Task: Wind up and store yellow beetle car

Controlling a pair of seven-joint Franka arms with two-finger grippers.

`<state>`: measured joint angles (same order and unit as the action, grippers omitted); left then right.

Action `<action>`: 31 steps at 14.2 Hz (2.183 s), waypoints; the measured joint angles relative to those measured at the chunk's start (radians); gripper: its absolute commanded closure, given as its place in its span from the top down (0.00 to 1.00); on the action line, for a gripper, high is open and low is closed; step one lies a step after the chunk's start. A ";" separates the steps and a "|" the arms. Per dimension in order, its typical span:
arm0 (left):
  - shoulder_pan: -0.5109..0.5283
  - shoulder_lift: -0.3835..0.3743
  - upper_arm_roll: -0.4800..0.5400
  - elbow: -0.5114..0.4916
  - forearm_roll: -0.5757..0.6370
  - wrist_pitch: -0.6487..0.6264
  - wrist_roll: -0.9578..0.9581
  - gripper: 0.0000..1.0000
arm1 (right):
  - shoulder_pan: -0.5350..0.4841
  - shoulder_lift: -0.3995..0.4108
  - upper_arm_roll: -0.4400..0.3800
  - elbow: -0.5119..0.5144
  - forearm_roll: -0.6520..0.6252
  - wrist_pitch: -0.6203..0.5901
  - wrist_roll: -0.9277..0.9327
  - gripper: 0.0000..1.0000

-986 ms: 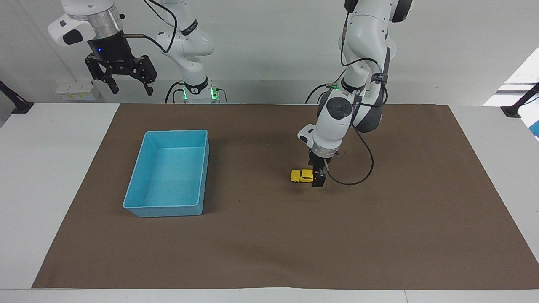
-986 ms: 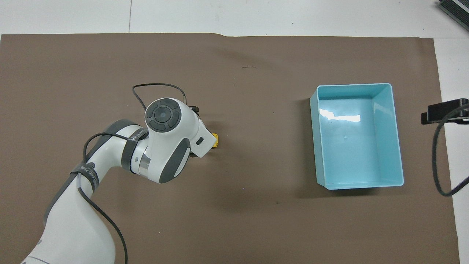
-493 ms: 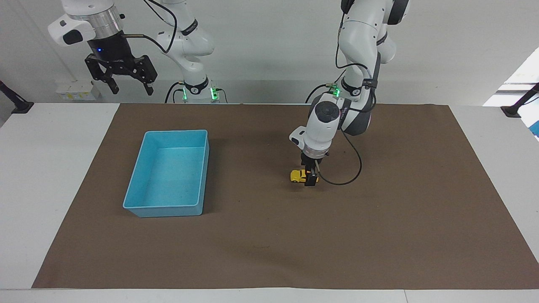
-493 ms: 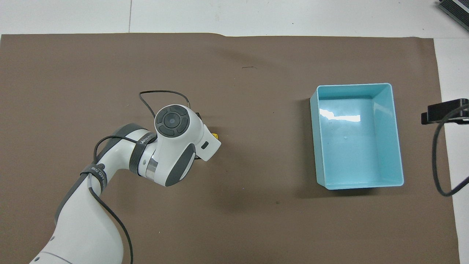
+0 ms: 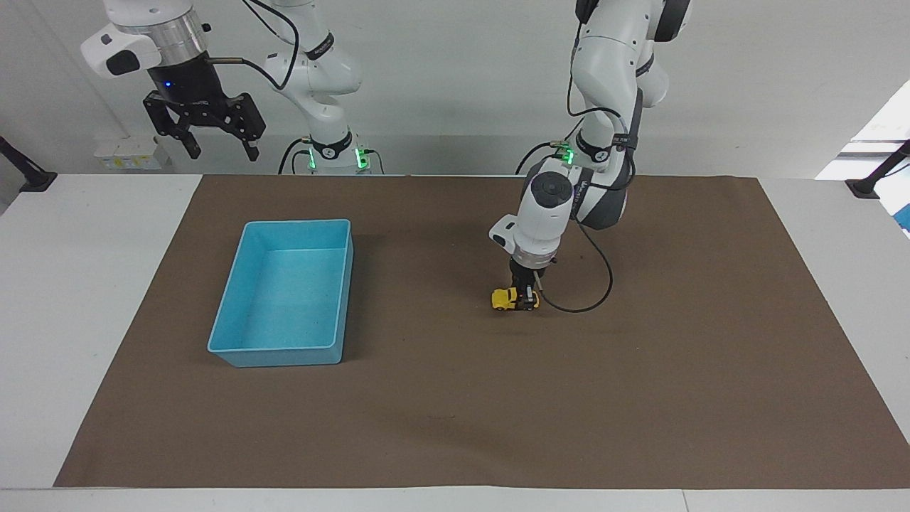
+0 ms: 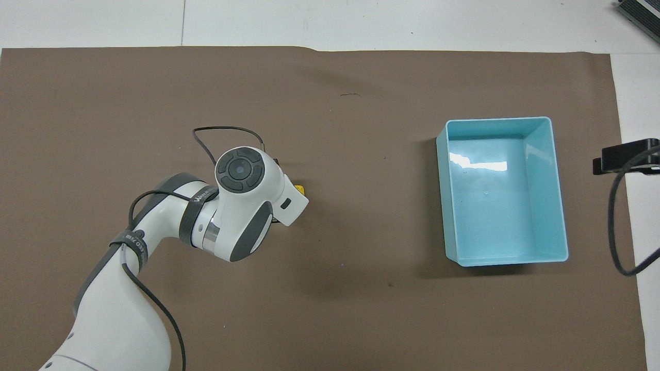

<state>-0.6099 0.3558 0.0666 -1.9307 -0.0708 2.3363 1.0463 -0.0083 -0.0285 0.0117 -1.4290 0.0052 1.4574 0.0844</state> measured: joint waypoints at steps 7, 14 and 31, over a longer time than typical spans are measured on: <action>0.068 -0.034 0.008 -0.047 0.000 -0.006 0.095 0.00 | 0.000 0.000 0.000 0.000 0.000 0.000 0.000 1.00; 0.186 -0.046 0.010 -0.061 0.000 -0.022 0.259 0.00 | 0.000 0.000 0.000 0.000 0.000 0.000 0.000 1.00; 0.320 -0.142 0.040 -0.041 0.006 -0.024 0.308 1.00 | 0.000 0.000 0.000 0.000 0.000 0.000 0.000 1.00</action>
<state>-0.2902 0.2134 0.1064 -1.9719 -0.0648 2.3124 1.3545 -0.0083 -0.0285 0.0117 -1.4291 0.0052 1.4574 0.0844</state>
